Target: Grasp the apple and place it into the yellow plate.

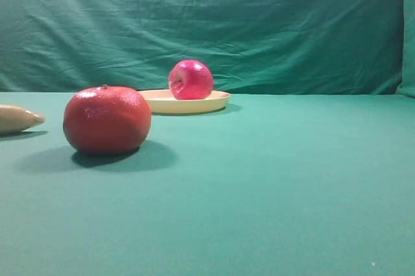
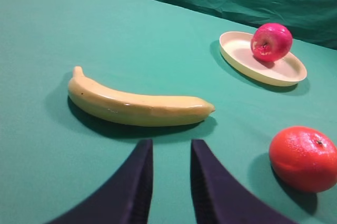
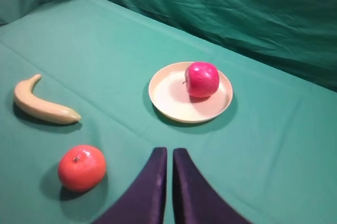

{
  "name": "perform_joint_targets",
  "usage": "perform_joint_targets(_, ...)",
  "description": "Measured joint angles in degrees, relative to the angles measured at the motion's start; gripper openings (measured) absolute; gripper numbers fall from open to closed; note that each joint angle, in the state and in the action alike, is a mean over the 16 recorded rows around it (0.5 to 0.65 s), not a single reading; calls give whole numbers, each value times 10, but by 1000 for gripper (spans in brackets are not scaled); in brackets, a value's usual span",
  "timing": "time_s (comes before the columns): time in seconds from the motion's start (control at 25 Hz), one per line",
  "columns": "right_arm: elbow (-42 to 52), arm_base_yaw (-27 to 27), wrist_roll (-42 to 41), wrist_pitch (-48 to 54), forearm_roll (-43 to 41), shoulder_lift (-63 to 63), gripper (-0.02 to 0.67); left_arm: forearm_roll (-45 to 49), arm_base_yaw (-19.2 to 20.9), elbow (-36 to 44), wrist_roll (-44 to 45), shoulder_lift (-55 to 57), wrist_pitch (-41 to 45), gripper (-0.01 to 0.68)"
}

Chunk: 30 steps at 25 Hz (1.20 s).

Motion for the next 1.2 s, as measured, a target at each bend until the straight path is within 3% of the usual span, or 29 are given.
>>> perform_joint_targets(0.44, 124, -23, 27, -47, -1, -91, 0, 0, 0, 0, 0, 0, 0, 157)
perform_joint_targets(1.2, 367, -193, 41, -150, -52, -335, 0, 0, 0, 0, 0, 0, 0, 157)
